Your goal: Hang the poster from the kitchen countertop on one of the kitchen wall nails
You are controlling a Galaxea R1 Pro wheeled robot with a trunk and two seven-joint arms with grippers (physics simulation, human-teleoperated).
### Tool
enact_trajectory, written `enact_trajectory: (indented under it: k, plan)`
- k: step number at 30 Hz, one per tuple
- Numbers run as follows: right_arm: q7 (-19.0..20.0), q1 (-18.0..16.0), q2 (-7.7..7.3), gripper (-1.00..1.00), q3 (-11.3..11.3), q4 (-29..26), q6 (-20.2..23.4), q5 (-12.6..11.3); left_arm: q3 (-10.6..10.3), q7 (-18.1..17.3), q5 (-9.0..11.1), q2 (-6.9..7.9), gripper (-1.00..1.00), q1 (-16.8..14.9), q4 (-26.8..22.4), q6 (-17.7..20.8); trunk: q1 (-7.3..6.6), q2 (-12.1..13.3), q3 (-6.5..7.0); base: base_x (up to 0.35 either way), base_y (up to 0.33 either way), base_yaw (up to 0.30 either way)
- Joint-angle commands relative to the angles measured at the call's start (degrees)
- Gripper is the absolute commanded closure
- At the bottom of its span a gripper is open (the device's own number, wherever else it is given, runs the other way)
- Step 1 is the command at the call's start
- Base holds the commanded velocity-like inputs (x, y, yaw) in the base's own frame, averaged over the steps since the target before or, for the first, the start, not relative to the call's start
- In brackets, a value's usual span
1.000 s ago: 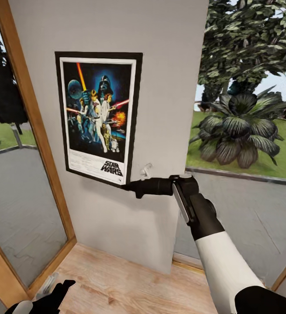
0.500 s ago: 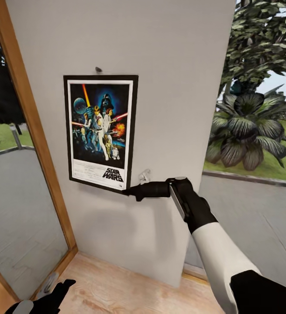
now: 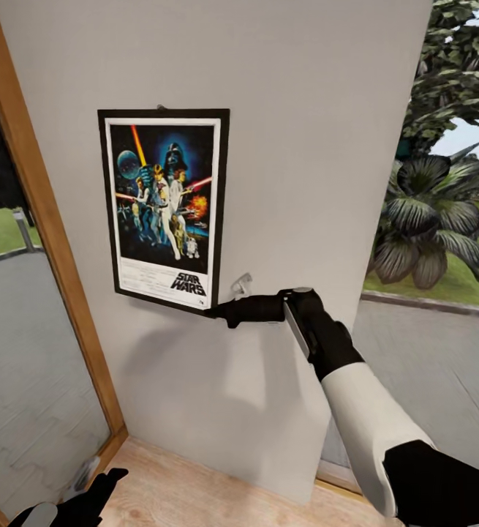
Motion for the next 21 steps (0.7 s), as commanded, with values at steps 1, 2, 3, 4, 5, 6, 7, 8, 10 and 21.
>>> enact_trajectory:
  k: [1, 2, 3, 4, 5, 6, 7, 8, 10, 21]
  plan:
    - [0.3, -0.3, 0.04, 1.0, 0.0, 0.1, 0.2, 0.5, 0.1, 0.5, 0.6, -0.04, -1.0, 0.0, -0.2, 0.3, 0.03, 0.0, -0.03, 0.019, 0.005, 0.0]
    - [0.3, -0.4, 0.04, 1.0, 0.0, 0.2, 0.2, 0.6, 0.1, 0.5, 0.6, -0.05, -1.0, 0.0, -0.2, 0.3, 0.03, 0.0, -0.03, 0.015, 0.004, 0.0]
    - [0.3, -0.5, 0.04, 1.0, 0.0, 0.2, -0.2, 0.6, 0.1, 0.5, 0.6, -0.04, -1.0, 0.0, -0.2, 0.3, 0.03, 0.0, -0.03, 0.01, 0.003, 0.0]
    - [0.2, -0.6, 0.04, 1.0, 0.0, 0.3, -0.6, 0.6, 0.1, 0.5, 0.7, -0.03, -1.0, 0.0, -0.2, 0.3, 0.03, 0.0, -0.03, 0.006, 0.002, 0.0]
    - [-0.2, -0.8, 0.04, 1.0, 0.0, 0.3, -0.8, 0.7, 0.1, 0.5, 0.7, -0.02, -1.0, 0.0, -0.2, 0.3, 0.03, 0.0, -0.03, 0.004, 0.001, 0.0]
    - [-0.6, -1.0, 0.04, 1.0, 0.0, 0.4, -0.9, 0.7, 0.1, 0.5, 0.7, -0.02, -1.0, 0.0, -0.2, 0.3, 0.03, 0.0, -0.03, 0.003, 0.001, 0.0]
    - [-1.4, -1.3, 0.04, 1.0, 0.0, 0.5, -1.1, 0.7, 0.1, 0.5, 0.7, -0.02, -1.0, 0.0, -0.3, 0.3, 0.03, 0.0, -0.03, 0.002, 0.001, 0.0]
    - [-1.7, -1.5, 0.04, 1.0, 0.0, 0.5, -1.1, 0.7, 0.1, 0.5, 0.7, -0.02, -1.0, 0.0, -0.3, 0.3, 0.03, 0.0, -0.03, 0.002, 0.0, 0.0]
    - [-2.5, -1.9, 0.04, 1.0, 0.0, 0.6, -1.3, 0.7, 0.1, 0.5, 0.8, -0.02, -1.0, -0.1, -0.3, 0.3, 0.03, 0.0, -0.03, 0.039, 0.014, 0.0]
    - [-3.0, -2.4, 0.04, 1.0, -0.1, 1.7, -0.8, 0.2, 0.1, 0.4, 0.8, -0.01, -1.0, -0.1, -0.3, 0.3, 0.03, 0.0, -0.03, 0.199, 0.132, 0.0]
